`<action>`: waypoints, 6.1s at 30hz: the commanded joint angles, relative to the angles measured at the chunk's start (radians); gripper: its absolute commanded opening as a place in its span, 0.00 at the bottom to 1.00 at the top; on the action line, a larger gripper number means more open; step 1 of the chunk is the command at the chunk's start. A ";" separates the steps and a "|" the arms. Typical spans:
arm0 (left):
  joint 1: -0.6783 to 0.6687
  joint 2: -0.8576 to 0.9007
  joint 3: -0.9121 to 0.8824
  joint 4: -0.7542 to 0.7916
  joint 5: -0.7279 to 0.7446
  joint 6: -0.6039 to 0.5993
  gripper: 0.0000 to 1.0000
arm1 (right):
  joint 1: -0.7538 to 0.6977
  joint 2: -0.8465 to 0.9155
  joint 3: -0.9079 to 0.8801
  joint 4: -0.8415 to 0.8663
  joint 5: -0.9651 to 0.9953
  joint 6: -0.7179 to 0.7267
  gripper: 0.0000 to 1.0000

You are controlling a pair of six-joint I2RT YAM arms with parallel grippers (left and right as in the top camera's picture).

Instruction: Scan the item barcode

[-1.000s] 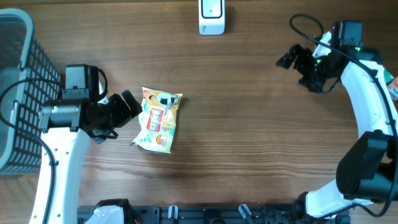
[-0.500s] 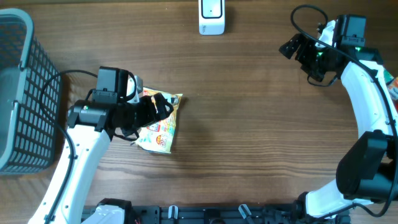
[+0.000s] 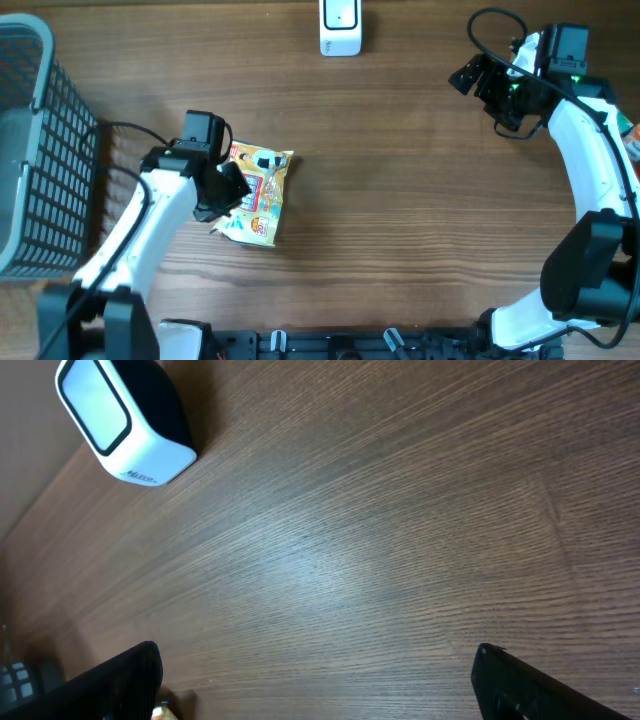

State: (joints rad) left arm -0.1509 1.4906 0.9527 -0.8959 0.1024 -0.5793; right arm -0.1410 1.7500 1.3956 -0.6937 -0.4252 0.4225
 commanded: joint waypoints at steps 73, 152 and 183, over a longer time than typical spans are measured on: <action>-0.257 -0.097 -0.332 0.328 0.163 -0.397 0.04 | 0.004 -0.006 -0.001 0.003 0.007 0.003 0.99; -0.087 0.145 0.169 0.355 -0.145 -0.130 0.04 | 0.004 -0.006 -0.001 0.003 0.007 0.003 1.00; -0.083 0.315 0.093 0.660 -0.088 -0.093 0.04 | 0.004 -0.006 -0.001 0.003 0.007 0.003 1.00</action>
State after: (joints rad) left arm -0.2398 1.8069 0.9607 -0.1963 -0.0982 -0.7647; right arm -0.1410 1.7500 1.3956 -0.6933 -0.4248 0.4229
